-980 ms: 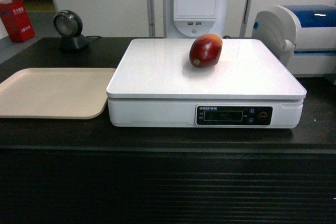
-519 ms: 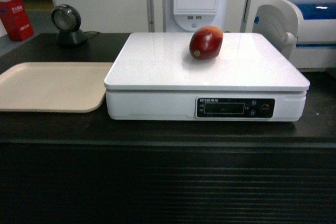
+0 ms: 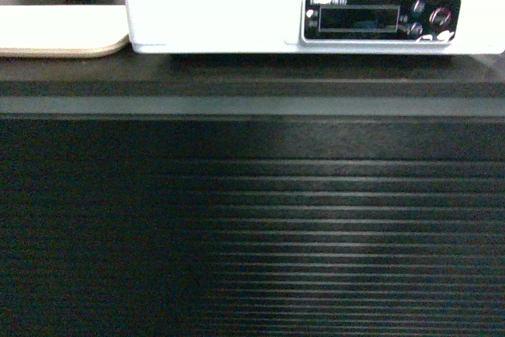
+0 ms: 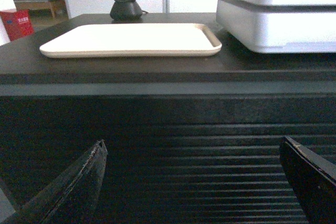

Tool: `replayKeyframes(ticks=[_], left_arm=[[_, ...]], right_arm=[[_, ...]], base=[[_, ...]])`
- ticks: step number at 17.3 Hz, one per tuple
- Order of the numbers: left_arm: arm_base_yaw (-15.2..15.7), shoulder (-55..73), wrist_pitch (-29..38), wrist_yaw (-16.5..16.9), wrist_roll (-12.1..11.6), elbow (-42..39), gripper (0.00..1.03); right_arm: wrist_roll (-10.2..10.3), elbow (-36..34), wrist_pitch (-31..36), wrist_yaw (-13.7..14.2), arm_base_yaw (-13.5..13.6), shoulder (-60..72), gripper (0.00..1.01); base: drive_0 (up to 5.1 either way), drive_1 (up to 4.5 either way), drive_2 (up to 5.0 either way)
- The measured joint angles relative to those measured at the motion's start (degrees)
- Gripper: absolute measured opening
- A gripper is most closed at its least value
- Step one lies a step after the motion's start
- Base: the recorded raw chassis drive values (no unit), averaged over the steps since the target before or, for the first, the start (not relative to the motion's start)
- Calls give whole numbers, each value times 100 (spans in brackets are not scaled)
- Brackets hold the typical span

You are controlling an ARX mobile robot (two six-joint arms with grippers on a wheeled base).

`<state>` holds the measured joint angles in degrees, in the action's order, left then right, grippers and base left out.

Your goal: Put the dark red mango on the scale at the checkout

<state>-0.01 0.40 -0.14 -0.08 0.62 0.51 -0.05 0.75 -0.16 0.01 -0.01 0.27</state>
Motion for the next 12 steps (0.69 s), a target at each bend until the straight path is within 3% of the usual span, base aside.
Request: replayKeyframes(ticks=[12], left_arm=[[0,0,-2,2,-2,0,98]], right_arm=[[-2,0,-7,-7,0,0,98]], base=[[0,0,0]])
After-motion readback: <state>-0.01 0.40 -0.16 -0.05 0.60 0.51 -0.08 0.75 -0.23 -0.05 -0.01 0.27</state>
